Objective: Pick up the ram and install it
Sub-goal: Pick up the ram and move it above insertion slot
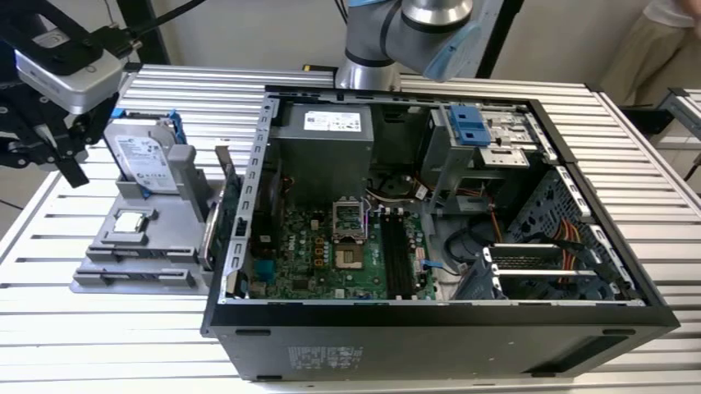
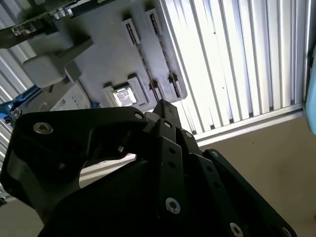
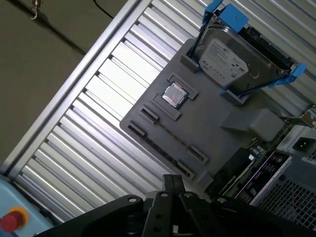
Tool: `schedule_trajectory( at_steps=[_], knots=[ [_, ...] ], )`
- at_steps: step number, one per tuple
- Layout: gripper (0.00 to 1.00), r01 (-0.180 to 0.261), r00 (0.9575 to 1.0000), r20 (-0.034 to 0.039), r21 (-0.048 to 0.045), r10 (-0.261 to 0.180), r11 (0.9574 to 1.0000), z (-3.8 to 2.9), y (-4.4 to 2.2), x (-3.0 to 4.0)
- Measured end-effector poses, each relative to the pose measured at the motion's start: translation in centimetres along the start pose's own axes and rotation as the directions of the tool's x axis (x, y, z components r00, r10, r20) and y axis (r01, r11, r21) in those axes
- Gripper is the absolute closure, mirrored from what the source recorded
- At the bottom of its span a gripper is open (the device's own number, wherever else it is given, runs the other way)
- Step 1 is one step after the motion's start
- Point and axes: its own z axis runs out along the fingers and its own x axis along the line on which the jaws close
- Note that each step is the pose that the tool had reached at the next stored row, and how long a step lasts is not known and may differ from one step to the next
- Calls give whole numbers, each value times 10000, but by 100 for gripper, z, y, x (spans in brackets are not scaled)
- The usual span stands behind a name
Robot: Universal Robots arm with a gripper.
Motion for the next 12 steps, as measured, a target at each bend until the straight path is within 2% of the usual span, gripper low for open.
schedule_trajectory(
  at_steps=[12],
  knots=[
    [100, 789, 9969, -37, 18, -789, 9969, 0, 0, 0]
  ],
)
